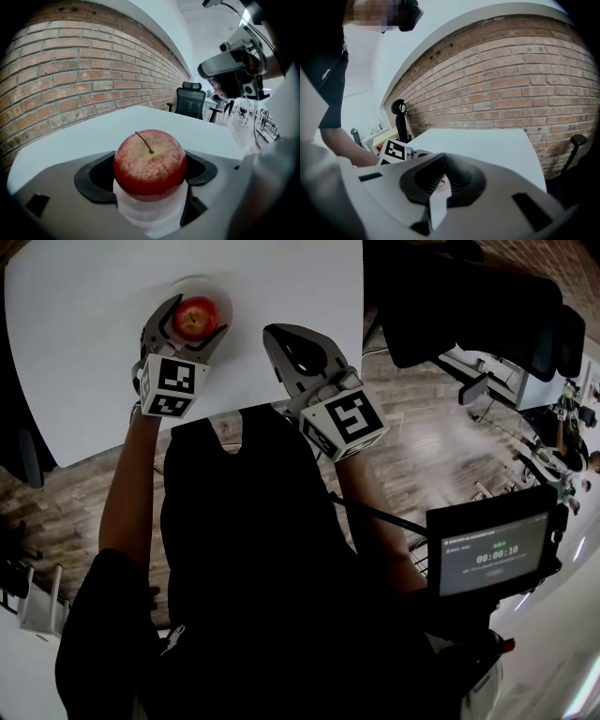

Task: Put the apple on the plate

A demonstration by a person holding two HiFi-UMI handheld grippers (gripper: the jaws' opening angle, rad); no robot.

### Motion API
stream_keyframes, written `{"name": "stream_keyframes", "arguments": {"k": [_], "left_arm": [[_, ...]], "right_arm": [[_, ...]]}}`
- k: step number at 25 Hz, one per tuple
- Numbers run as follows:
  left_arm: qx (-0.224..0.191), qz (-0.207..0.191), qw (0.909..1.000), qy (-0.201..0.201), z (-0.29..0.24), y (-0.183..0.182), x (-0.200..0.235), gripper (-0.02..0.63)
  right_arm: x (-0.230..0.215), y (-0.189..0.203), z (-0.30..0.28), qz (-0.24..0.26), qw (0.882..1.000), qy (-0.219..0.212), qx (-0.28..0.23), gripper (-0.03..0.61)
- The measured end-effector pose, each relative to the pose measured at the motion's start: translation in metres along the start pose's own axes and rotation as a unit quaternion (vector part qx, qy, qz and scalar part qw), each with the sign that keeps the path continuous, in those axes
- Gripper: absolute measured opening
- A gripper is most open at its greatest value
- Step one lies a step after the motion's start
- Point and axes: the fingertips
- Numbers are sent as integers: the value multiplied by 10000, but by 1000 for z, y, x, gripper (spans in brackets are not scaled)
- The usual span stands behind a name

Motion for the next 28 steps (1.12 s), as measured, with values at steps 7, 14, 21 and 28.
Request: {"name": "stream_keyframes", "arguments": {"k": [7, 14, 21, 28], "left_arm": [[99, -94, 9998, -108, 0, 7, 5, 420], [149, -230, 9995, -157, -1, 12, 7, 420], [123, -366, 9990, -217, -3, 11, 4, 420], [185, -397, 9989, -160, -5, 13, 4, 422]], "right_arm": [[-1, -1, 1, 37, 10000, 23, -17, 3], [-1, 2, 1, 25, 10000, 26, 12, 3], [-2, 0, 1, 22, 10000, 35, -2, 3], [-3, 2, 3, 15, 10000, 56, 17, 3]]}}
Point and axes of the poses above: the fingertips, and each gripper's own axes: z backward along the fingers, x to its left, y out of its underside, and after that the axes turned 10 degrees about -y, right-handed
